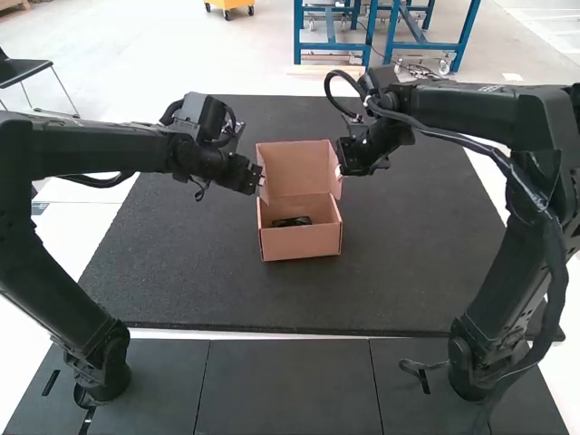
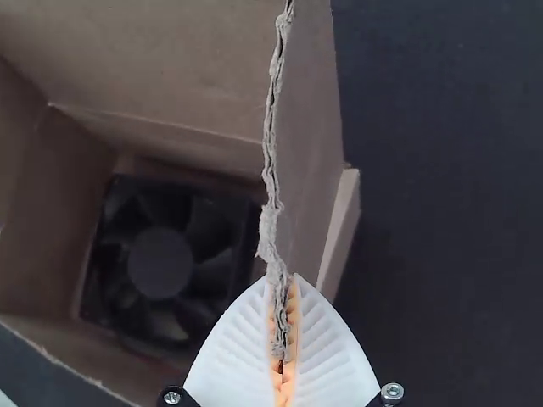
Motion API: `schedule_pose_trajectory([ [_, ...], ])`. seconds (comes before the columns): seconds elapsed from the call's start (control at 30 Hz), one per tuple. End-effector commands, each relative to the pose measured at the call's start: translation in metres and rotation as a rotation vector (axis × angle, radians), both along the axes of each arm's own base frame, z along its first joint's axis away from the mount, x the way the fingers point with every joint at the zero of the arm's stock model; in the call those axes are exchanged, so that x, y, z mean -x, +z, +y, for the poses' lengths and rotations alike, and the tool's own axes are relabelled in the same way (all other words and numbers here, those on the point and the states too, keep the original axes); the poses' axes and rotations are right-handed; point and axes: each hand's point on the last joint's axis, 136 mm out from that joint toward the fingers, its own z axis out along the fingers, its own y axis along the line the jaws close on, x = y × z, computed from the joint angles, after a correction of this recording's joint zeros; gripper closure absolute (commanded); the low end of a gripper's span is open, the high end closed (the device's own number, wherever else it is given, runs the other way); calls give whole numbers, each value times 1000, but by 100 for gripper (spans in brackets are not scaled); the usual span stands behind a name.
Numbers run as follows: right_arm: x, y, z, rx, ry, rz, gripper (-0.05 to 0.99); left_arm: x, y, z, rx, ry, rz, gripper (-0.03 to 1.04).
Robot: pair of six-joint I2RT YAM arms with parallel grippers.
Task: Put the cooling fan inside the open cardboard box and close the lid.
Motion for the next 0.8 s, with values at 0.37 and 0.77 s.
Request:
schedule_pose_trajectory([
  [0.37, 20, -1, 4, -20, 42, 54, 95, 5, 43, -5, 29, -29, -79, 5],
  [0.77, 42, 1, 15, -34, 97, 100, 95, 14, 36, -4, 25, -35, -64, 5],
])
